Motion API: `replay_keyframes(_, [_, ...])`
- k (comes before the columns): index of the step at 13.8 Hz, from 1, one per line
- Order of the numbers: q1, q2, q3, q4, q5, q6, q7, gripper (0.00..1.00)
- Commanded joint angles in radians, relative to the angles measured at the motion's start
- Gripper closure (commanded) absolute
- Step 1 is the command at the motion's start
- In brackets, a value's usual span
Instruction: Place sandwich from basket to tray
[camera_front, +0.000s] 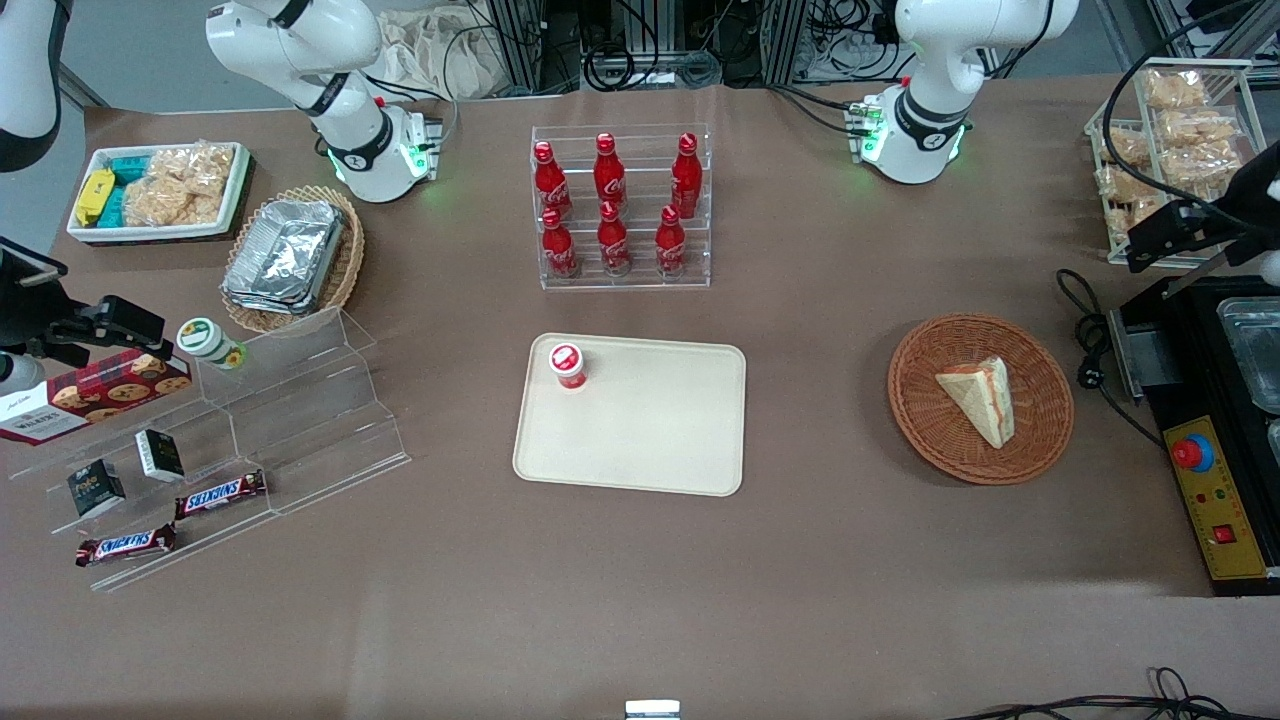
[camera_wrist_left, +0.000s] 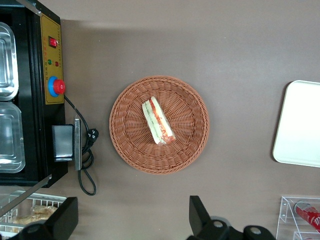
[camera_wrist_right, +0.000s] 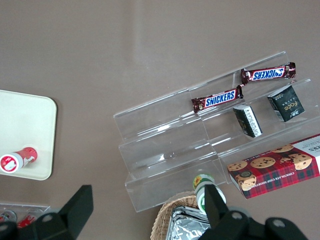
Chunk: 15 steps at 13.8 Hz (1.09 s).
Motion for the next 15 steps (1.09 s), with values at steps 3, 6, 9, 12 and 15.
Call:
replay_keyframes(3, [0.006,-0.021,0.008,-0.022,-0.005,-0.005,0.020,0.00])
replay_keyframes(6, [0.007,0.005,0.008,-0.037,-0.011,-0.006,-0.030,0.00])
replay_keyframes(9, [0.007,0.053,0.008,-0.060,-0.010,0.018,-0.101,0.00])
replay_keyframes(12, [0.007,0.078,0.009,-0.138,-0.008,0.111,-0.199,0.00])
replay_keyframes(15, [0.007,0.096,0.009,-0.236,-0.013,0.226,-0.279,0.00])
